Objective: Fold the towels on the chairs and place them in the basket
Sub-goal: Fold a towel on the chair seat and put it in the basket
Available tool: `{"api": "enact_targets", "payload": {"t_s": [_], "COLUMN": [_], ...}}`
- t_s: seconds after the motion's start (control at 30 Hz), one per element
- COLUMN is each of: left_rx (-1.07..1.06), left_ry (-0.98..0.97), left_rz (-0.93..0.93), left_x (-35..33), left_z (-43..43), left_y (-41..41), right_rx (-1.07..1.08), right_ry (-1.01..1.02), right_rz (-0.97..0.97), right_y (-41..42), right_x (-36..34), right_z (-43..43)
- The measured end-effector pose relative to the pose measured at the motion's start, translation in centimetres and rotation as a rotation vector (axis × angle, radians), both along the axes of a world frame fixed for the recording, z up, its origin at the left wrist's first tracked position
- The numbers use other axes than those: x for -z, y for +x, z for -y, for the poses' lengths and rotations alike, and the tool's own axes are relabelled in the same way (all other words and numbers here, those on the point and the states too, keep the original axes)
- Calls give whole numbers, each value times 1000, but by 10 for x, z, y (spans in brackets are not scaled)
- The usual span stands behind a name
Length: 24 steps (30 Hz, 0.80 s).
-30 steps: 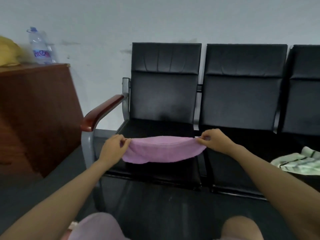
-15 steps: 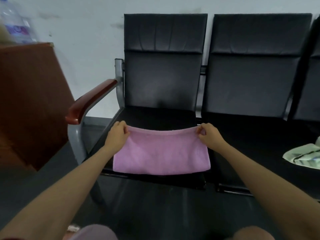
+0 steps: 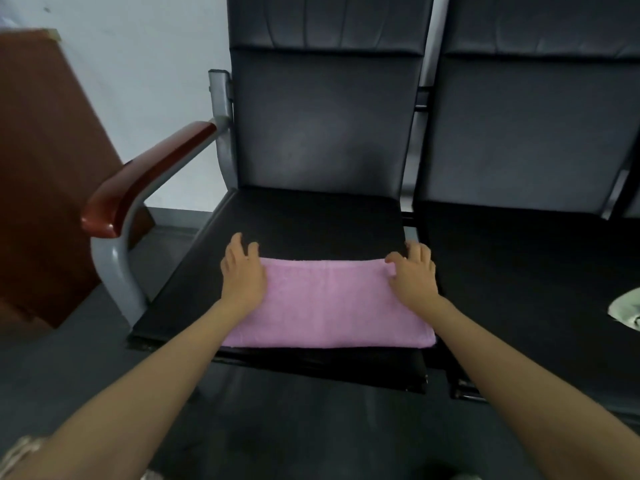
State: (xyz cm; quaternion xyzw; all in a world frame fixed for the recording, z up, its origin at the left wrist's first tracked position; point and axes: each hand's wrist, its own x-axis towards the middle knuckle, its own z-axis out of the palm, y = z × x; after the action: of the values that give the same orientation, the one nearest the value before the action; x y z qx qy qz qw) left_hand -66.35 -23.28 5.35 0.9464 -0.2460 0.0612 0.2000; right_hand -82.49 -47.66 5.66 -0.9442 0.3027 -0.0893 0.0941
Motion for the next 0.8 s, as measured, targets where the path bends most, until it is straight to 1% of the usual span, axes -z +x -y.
{"api": "enact_targets", "payload": {"t_s": [0.03,0.07,0.13,0.17,0.23,0.3,0.33,0.4,0.5,0.6,0.7,0.8], "left_rx": [52,120,226,245,240,192,163,119,72,12,-38,-38], "left_ry": [-8,-7,38,90,215,284,300,315,337,337,346,355], "left_rz": [46,56,-6,-59,-123,-138,-141,-167,-179,-184,-180,-206], "left_x": [0,-1,2,6,18,28,29,29,27,24,22,21], "left_z": [7,17,34,40,42,34,28,16,-1,-19,-30,-34], "left_y": [-10,-21,-42,-50,-58,-59,-56,-50,-43,-40,-42,-48], "right_rx": [-37,-105,-260,-309,-339,-329,-322,-289,-199,-153,-111,-110], "right_ry": [-44,-46,45,107,180,149,132,127,114,121,168,162], "right_rz": [56,136,223,208,81,-105,-167,-224,-242,-246,-227,-233], "right_y": [4,9,21,27,34,33,30,21,2,-18,-28,-36], "right_x": [1,2,3,6,17,27,29,30,31,30,27,27], "right_z": [-10,-22,-49,-61,-78,-79,-75,-63,-43,-29,-30,-38]}}
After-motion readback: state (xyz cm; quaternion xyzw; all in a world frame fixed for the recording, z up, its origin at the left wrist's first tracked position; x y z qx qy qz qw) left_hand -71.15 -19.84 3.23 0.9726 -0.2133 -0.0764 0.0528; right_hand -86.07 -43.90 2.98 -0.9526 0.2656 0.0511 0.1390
